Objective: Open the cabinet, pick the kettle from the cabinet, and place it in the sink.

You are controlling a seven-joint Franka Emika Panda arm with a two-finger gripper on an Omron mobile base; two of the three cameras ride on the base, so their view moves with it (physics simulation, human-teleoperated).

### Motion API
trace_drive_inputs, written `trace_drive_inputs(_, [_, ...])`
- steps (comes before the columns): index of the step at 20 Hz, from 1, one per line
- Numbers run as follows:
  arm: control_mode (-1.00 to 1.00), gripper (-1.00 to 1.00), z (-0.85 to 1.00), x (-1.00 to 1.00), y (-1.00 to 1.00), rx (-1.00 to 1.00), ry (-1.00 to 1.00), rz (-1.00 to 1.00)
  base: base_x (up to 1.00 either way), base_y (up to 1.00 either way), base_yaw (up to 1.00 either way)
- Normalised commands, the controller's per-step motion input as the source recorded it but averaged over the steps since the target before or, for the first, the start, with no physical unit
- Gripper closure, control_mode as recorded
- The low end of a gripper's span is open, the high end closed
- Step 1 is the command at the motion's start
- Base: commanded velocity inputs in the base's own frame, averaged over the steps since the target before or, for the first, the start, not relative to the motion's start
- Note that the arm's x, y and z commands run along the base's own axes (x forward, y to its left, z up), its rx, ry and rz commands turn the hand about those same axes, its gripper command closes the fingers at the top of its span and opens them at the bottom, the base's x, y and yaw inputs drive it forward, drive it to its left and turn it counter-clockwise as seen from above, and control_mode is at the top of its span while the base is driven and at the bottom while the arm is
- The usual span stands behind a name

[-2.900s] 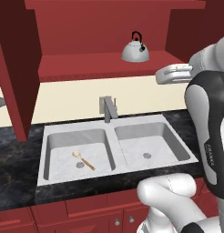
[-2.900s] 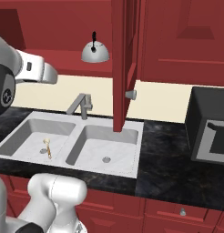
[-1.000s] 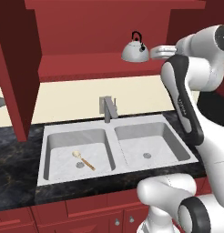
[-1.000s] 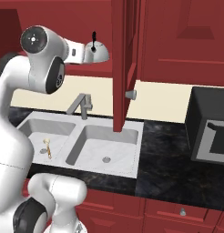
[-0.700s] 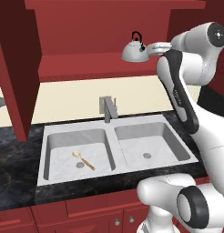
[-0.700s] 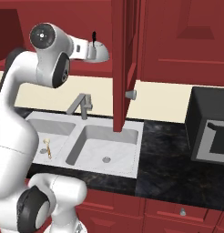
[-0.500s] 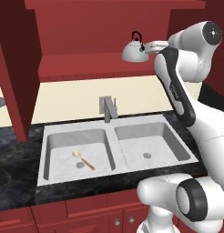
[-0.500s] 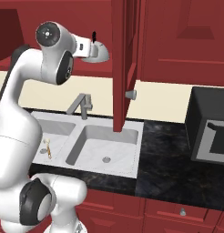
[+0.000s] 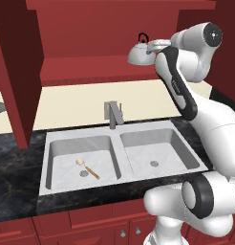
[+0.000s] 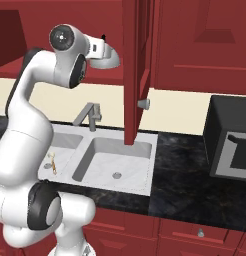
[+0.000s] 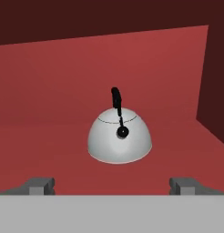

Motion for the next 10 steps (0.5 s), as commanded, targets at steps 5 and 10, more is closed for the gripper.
trace_drive_inputs(5, [-1.00,-1.00,0.00,0.38,0.01,0.00,-0.02,0.00,0.00,0.00,0.00])
trace_drive_inputs(10, [-1.00,-1.00,0.05,0.43,0.01,0.00,0.00,0.00,0.00,0.00,0.00])
